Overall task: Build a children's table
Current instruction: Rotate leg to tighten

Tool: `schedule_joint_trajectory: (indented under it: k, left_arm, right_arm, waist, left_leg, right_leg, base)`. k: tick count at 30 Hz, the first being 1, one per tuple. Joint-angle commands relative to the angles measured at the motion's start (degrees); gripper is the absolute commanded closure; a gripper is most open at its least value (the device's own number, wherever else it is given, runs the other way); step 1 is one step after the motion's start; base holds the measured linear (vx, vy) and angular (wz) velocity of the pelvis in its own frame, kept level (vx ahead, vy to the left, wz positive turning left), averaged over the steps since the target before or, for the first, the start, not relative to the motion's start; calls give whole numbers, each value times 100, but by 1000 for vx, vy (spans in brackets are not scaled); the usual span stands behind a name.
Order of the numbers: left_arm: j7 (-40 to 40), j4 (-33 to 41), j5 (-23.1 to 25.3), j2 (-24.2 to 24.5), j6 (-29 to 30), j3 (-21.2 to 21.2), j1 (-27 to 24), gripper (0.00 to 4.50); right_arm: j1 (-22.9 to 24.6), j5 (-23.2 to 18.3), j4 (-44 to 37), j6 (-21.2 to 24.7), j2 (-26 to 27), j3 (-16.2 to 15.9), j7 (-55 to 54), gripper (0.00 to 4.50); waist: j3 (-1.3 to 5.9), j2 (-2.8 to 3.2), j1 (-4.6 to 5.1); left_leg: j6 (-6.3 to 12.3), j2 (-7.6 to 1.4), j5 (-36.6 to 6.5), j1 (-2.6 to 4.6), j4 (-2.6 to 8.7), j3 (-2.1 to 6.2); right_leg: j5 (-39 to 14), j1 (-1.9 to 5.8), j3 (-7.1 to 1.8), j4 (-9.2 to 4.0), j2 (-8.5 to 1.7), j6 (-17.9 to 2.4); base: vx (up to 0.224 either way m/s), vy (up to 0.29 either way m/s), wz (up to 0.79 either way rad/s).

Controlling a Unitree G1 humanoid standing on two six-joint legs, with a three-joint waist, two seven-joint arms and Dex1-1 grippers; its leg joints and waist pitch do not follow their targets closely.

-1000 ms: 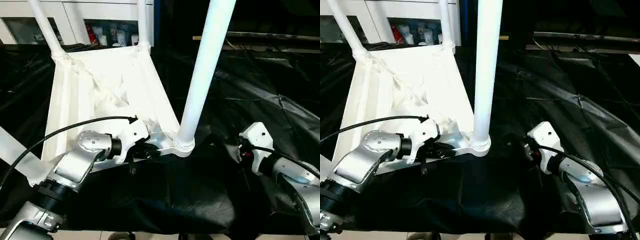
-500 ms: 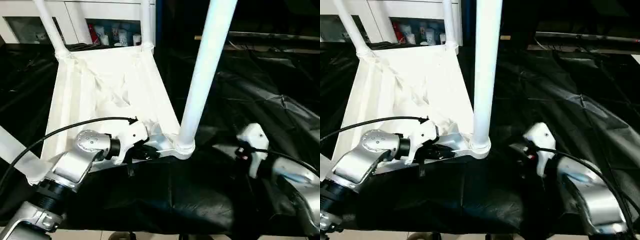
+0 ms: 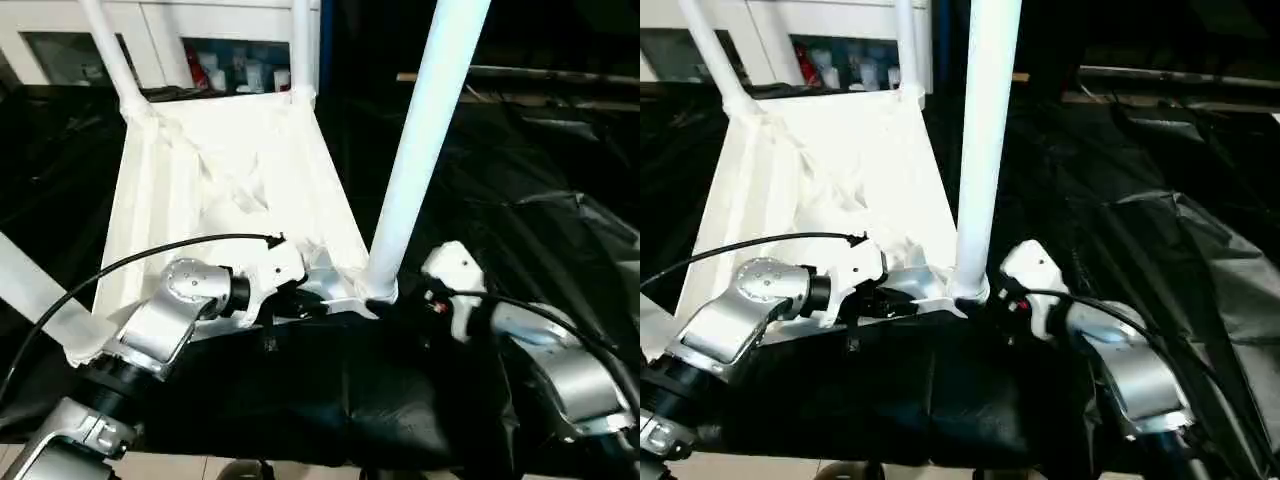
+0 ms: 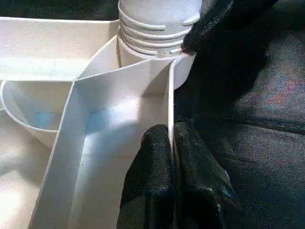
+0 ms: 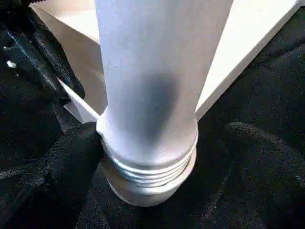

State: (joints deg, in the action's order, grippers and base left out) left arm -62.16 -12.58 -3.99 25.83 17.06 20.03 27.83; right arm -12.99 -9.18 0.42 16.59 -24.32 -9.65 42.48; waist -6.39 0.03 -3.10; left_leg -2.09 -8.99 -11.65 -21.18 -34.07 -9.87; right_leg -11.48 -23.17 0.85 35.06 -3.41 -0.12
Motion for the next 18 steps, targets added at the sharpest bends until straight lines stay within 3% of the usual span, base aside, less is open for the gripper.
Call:
schedule_joint_trajectory:
  k: [1, 4, 6, 18]
  left_arm:
    - [-46, -78, -18, -35, -62, 66, 31, 448]
    - [-52, -89, -2, -33, -76, 74, 20, 448]
    - [-65, -113, 19, -37, -84, 72, 29, 450]
    - [-72, -96, 61, -17, -67, 75, -1, 450]
  right_arm:
    - [-49, -86, 35, -114, 30, 67, 12, 0]
    - [-58, -119, 90, -196, 77, 87, 57, 0]
    - [-62, -124, 118, -215, 94, 92, 69, 36]
    - [-69, -153, 302, -297, 167, 91, 150, 130]
  waist:
    - [412, -21, -5]
    - [411, -18, -12]
    - [418, -20, -12]
    - [418, -30, -22]
  left_leg:
    - [552, -381, -228, 56, 373, 99]
    - [546, -381, -274, 55, 374, 98]
    - [548, -382, -256, 58, 370, 97]
    - [573, -379, -250, 55, 364, 96]
  right_leg:
    - [243, 314, -235, -277, -459, -1818]
    - [204, 315, -234, -281, -460, -1825]
    - [235, 317, -234, -274, -458, -1833]
    - [202, 318, -230, -269, -461, -1844]
  base:
    - [0, 0, 0]
    - [0, 0, 0]
    - [0, 0, 0]
    - [0, 0, 0]
